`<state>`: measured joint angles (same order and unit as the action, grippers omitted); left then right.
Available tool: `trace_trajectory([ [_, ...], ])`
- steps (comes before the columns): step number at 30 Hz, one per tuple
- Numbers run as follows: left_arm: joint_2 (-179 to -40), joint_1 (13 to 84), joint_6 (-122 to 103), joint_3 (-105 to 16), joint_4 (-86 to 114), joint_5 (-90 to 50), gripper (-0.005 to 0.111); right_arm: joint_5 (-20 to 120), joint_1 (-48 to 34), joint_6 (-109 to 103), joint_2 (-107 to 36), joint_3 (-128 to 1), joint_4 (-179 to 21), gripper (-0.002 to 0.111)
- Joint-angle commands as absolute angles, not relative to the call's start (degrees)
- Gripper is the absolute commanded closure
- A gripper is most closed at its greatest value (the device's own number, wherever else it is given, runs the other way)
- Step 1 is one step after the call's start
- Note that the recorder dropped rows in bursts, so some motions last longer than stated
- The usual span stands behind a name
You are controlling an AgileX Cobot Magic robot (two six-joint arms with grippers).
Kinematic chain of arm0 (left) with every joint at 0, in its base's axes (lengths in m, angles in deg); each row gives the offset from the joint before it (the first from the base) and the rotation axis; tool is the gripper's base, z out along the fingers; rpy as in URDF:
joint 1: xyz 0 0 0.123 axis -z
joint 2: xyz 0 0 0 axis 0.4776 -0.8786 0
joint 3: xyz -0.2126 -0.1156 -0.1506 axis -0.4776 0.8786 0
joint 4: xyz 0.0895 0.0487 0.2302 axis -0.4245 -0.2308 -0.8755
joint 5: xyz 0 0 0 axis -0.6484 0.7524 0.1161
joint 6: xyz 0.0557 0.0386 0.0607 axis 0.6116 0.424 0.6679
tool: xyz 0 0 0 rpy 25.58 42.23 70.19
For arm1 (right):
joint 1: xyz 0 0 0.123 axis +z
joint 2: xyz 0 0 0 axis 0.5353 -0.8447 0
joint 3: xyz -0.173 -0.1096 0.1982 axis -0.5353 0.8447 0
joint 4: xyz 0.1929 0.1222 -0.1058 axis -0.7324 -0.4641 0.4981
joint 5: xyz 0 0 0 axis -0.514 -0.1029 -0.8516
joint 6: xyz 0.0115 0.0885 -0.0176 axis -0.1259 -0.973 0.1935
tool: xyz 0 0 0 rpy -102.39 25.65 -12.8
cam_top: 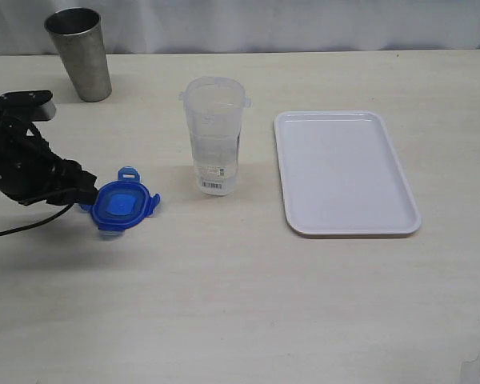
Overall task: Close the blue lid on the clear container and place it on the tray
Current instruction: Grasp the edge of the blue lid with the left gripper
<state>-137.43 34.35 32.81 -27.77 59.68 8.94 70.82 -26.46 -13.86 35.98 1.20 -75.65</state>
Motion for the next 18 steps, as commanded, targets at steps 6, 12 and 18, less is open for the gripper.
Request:
trace_trajectory([
  [6,-137.50,34.61,32.89,-27.62,59.47,8.16,0.061,70.67,-26.86,-13.73,36.28,1.40,-75.69,0.104],
  [12,-138.84,34.61,33.00,-26.42,59.49,3.90,0.061,70.67,-26.86,-13.73,36.28,1.40,-75.69,0.104],
  [18,-143.06,34.61,33.00,-26.42,60.14,1.83,0.061,70.67,-26.86,-13.73,36.28,1.40,-75.69,0.104],
])
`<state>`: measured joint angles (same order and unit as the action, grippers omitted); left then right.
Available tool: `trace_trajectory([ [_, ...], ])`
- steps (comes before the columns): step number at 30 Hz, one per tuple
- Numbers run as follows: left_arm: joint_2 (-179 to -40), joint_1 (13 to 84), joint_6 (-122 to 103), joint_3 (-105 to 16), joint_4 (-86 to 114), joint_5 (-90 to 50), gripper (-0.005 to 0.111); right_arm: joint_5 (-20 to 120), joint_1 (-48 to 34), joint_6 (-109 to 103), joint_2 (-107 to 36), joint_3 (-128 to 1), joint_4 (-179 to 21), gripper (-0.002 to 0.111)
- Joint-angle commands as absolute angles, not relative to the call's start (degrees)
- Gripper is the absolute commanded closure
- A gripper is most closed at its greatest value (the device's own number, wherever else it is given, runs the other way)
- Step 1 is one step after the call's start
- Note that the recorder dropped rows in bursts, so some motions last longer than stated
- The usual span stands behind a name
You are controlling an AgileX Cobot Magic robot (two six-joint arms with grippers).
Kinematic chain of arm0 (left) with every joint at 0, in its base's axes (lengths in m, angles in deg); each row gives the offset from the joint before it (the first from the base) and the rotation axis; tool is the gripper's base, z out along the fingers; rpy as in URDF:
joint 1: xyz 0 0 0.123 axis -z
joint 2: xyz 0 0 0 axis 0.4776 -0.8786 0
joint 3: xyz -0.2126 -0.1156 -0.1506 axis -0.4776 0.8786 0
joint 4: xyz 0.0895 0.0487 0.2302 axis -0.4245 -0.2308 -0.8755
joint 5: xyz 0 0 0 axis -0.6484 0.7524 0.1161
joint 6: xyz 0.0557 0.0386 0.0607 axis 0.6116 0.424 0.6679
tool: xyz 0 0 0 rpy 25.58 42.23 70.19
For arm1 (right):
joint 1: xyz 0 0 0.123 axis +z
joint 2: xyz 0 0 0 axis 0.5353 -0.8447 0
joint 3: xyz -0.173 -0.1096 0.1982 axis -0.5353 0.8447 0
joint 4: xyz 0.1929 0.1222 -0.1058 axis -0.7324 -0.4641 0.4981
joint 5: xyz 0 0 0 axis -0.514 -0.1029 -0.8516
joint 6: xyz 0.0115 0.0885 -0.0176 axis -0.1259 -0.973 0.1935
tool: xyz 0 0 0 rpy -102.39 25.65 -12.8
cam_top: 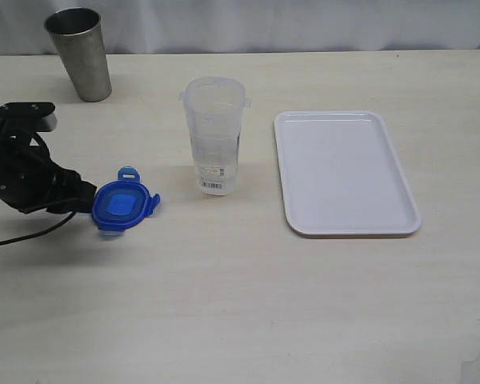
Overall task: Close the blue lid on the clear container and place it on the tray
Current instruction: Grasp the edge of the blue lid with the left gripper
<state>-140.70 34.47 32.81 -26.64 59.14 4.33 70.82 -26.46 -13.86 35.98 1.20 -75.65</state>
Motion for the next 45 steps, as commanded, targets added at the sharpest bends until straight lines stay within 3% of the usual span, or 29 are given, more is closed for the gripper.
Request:
trace_trajectory([
  [1,-143.57,34.61,33.00,-26.42,60.42,0.53,0.061,70.67,-26.86,-13.73,36.28,1.40,-75.69,0.104],
  [12,-145.19,34.61,43.67,-29.59,73.08,6.18,0.061,70.67,-26.86,-13.73,36.28,1.40,-75.69,0.104],
  [45,-150.99,34.61,47.69,-31.67,76.51,2.32,0.061,70.67,-26.86,-13.73,36.28,1.40,-75.69,0.104],
])
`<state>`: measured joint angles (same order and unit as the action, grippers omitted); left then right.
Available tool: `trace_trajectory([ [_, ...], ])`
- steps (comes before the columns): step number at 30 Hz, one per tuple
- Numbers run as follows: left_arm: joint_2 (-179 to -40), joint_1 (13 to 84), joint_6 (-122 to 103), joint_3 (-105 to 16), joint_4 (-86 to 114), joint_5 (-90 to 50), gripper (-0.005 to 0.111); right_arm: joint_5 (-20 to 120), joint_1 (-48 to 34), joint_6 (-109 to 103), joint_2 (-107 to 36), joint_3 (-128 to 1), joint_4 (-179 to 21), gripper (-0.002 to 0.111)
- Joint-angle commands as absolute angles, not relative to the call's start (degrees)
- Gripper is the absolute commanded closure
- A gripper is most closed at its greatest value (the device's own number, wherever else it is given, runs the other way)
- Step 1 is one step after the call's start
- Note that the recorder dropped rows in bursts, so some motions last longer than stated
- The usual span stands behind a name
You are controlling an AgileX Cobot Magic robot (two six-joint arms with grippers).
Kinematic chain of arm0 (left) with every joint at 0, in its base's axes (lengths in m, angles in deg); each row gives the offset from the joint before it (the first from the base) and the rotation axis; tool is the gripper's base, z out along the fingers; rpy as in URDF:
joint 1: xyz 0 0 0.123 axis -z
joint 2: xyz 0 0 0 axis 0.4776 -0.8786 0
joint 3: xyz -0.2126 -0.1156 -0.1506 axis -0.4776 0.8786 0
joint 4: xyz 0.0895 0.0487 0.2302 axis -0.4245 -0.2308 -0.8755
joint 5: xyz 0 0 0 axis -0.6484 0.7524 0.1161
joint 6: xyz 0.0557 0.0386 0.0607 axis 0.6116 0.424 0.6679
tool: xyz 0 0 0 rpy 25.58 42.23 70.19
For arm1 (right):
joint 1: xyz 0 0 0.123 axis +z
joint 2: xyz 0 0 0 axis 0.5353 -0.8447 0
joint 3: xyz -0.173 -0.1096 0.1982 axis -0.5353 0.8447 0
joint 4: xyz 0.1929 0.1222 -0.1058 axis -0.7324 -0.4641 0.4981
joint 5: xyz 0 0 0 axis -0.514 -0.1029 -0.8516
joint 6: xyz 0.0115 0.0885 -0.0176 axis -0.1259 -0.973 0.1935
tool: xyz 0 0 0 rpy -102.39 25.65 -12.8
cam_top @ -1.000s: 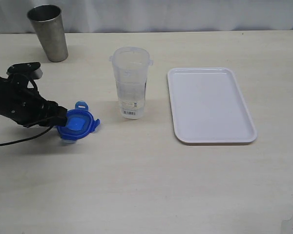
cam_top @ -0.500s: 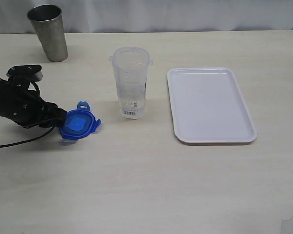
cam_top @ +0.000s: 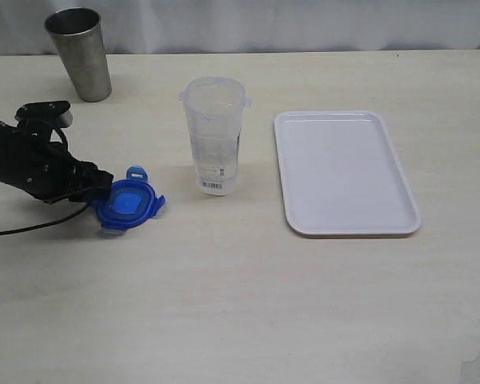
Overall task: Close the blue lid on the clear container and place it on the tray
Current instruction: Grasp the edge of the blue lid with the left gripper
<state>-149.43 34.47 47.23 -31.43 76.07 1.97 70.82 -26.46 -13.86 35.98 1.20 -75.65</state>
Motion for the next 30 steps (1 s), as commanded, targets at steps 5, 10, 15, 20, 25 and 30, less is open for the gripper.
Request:
trace_trajectory([
  [5,-151.12,34.61,47.69,-31.77,76.80,2.87,0.061,70.67,-26.86,-13.73,36.28,1.40,-75.69,0.104],
  [10,-151.12,34.61,47.69,-31.77,78.05,3.23,0.061,70.67,-26.86,-13.73,36.28,1.40,-75.69,0.104],
  [15,-151.12,34.51,47.69,-31.77,78.05,4.38,0.061,70.67,-26.86,-13.73,36.28,1.40,-75.69,0.104],
  [20,-149.79,34.41,47.06,-32.78,75.79,7.46,0.061,70.67,-26.86,-13.73,36.28,1.40,-75.69,0.104],
  [25,-149.04,34.41,39.01,-35.35,66.44,9.79,0.061,70.67,-26.86,-13.73,36.28,1.40,-75.69,0.104],
  [30,-149.04,34.41,35.09,-35.74,58.56,9.44,0.061,70.67,-26.86,-13.73,36.28,1.40,-75.69,0.104],
])
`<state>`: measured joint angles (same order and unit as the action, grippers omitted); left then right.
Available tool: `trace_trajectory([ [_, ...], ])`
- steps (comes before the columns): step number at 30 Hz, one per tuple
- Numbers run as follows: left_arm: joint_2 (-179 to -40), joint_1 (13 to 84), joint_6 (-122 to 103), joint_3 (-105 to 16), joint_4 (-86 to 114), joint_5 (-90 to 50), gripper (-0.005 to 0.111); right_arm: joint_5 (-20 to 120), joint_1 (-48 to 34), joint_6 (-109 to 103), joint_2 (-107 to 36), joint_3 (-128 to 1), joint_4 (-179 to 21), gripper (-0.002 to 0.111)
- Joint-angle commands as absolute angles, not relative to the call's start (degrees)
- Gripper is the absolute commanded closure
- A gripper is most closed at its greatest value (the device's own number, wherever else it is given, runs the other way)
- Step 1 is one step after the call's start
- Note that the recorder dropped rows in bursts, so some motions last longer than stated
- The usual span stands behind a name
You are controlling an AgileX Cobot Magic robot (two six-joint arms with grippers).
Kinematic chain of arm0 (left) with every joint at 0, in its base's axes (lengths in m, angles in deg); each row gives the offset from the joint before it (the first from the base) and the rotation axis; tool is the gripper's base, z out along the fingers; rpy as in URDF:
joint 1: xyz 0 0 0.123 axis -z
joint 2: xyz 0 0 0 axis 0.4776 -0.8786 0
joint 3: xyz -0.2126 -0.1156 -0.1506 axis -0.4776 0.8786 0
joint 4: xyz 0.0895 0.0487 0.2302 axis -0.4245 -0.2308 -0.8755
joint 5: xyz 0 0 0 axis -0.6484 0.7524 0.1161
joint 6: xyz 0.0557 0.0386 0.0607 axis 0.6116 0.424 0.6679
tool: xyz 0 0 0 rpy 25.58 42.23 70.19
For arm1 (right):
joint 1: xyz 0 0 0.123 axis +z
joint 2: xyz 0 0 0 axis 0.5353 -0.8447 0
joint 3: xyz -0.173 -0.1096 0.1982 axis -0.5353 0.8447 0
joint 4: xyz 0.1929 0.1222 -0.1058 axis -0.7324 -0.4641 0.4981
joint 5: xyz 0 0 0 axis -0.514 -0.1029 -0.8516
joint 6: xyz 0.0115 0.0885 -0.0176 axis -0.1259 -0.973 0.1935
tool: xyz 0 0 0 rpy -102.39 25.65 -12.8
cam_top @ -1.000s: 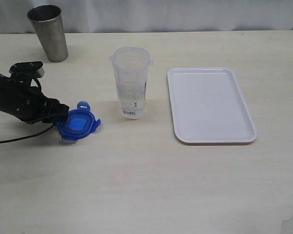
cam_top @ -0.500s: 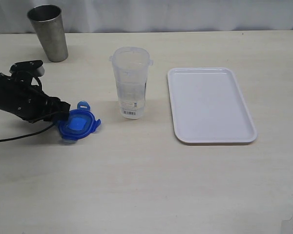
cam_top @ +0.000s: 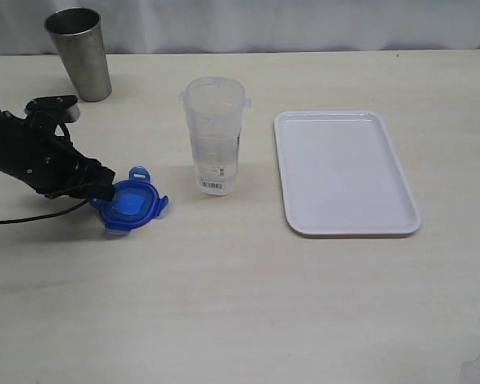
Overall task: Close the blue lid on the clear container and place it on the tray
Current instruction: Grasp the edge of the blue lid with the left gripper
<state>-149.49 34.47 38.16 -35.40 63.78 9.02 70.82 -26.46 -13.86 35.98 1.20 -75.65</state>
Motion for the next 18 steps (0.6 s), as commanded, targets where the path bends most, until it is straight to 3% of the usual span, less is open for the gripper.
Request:
trace_trajectory([
  [1,-149.04,34.41,34.30,-35.74,58.56,9.14,0.061,70.67,-26.86,-13.73,36.28,1.40,-75.69,0.104],
  [3,-149.04,34.54,34.23,-35.74,58.56,9.14,0.063,70.67,-26.86,-13.73,36.28,1.40,-75.69,0.104],
  [7,-149.04,34.54,34.23,-35.74,58.56,9.14,0.084,70.67,-26.86,-13.73,36.28,1.40,-75.69,0.104],
  [16,-149.04,34.54,35.56,-35.74,58.06,9.44,0.088,70.67,-26.86,-13.73,36.28,1.40,-75.69,0.104],
  [18,-149.04,34.54,35.56,-35.74,58.06,9.44,0.102,70.67,-26.86,-13.73,36.28,1.40,-75.69,0.104],
])
